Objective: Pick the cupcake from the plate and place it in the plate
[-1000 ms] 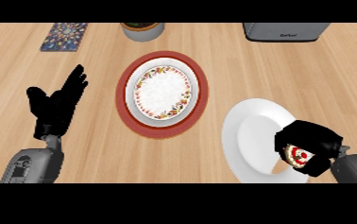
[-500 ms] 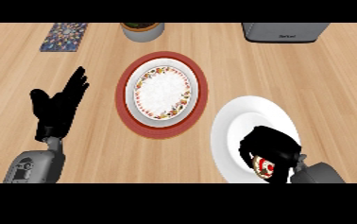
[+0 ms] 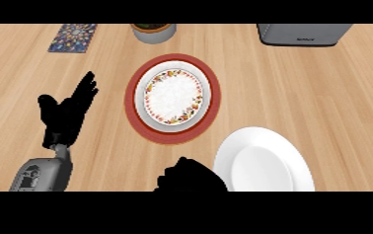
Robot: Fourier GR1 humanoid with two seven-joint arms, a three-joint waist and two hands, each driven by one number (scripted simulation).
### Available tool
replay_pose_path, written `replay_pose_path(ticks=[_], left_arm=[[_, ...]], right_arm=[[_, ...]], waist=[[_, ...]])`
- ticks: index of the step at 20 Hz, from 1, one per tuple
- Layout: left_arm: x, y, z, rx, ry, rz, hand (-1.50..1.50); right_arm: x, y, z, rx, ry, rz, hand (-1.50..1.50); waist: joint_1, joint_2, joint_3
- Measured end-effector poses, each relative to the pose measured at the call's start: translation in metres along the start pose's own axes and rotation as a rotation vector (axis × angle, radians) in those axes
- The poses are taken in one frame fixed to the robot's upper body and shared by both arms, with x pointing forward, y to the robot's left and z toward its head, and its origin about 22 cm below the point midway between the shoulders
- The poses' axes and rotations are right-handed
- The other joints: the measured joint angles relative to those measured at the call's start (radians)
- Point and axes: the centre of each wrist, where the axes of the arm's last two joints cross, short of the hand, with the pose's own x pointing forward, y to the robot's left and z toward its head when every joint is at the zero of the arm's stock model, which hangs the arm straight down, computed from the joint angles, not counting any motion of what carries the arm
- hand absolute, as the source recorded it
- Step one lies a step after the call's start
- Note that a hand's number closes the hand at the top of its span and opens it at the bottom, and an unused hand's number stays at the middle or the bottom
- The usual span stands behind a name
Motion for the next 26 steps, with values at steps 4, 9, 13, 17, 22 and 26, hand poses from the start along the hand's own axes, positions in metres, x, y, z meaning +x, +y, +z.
replay_pose_path(ticks=[4, 9, 13, 17, 22, 26], left_arm=[[0.001, 0.005, -0.002, 0.005, -0.002, -0.008, 0.0], [0.001, -0.003, -0.004, 0.001, -0.013, -0.008, 0.0], [0.003, 0.002, -0.002, -0.004, -0.024, -0.006, 0.0], [0.004, -0.001, -0.003, -0.002, -0.025, -0.007, 0.0], [0.006, 0.006, -0.006, 0.002, -0.025, -0.007, 0.0], [0.002, 0.007, -0.01, 0.001, -0.021, -0.005, 0.0]], right_arm=[[0.036, -0.011, -0.011, -0.229, 0.045, 0.027, 1.5], [0.055, -0.021, -0.027, -0.383, 0.17, -0.007, 1.5], [0.053, -0.036, -0.046, -0.446, 0.265, -0.066, 1.5], [0.025, -0.054, -0.075, -0.484, 0.336, -0.082, 1.5], [-0.02, -0.068, -0.102, -0.505, 0.403, -0.086, 1.5], [-0.056, -0.07, -0.112, -0.471, 0.432, -0.048, 1.5]], waist=[[-0.006, 0.003, 0.0], [0.001, 0.009, 0.0], [0.006, 0.011, 0.0], [0.005, 0.014, 0.0], [0.003, 0.016, 0.0], [-0.002, 0.017, 0.0]])
